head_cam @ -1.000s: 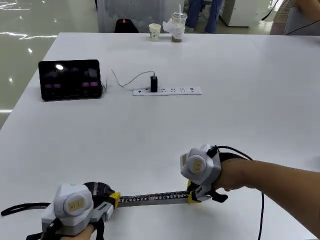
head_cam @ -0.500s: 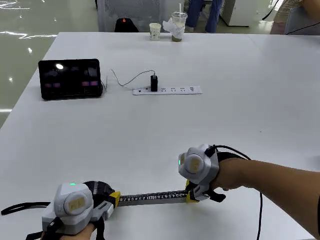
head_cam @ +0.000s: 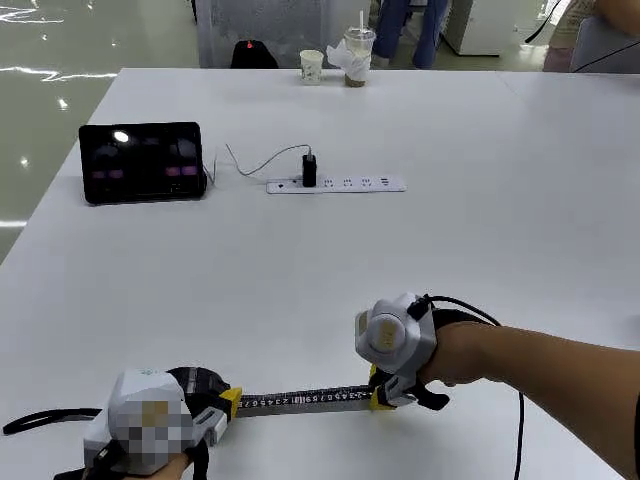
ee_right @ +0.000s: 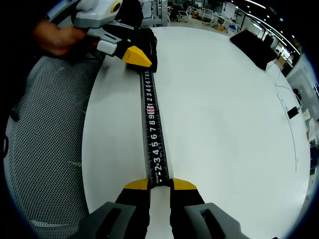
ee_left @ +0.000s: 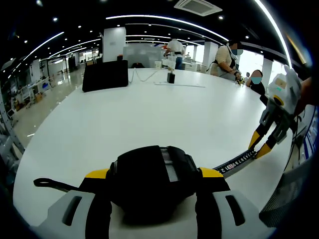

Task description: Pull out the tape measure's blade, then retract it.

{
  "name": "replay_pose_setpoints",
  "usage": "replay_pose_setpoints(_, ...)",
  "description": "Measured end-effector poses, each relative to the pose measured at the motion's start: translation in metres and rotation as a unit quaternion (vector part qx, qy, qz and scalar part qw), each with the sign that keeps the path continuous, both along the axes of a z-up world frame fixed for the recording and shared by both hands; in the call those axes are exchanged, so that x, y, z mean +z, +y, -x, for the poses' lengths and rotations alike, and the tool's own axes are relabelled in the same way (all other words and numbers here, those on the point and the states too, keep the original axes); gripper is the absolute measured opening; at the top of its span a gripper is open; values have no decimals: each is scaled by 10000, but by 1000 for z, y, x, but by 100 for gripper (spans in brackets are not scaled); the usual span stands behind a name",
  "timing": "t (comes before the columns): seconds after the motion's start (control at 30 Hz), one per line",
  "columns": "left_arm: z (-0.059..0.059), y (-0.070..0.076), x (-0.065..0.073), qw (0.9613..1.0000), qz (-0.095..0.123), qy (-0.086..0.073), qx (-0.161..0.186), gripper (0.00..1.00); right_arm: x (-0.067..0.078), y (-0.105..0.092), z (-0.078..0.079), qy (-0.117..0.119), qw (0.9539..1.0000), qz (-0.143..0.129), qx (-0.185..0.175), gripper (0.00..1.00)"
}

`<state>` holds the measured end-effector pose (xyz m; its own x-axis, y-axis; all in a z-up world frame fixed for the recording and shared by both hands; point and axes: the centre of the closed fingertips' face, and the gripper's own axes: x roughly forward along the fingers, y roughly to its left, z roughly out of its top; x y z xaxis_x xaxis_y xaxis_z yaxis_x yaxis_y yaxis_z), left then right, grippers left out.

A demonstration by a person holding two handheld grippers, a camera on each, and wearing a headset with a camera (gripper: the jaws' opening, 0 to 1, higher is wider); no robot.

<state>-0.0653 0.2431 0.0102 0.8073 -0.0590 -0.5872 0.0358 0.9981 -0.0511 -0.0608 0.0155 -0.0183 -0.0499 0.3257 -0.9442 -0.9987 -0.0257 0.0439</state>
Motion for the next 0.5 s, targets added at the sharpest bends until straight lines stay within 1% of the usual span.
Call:
replay_pose_setpoints(0.07, 0, 0, 0, 10000, 7, 3, -4, 64, 0, 0, 0, -8, 9999, -92, 80, 11)
replay_pose_setpoints(0.17, 0, 0, 0, 10000, 20, 4, -5, 64, 1, 2, 1, 5, 9999, -159, 67, 11)
replay_pose_setpoints(0.5, 1, -1, 0, 10000, 38, 37, -19, 63, 1, 5, 1, 11, 9999, -130, 69, 11)
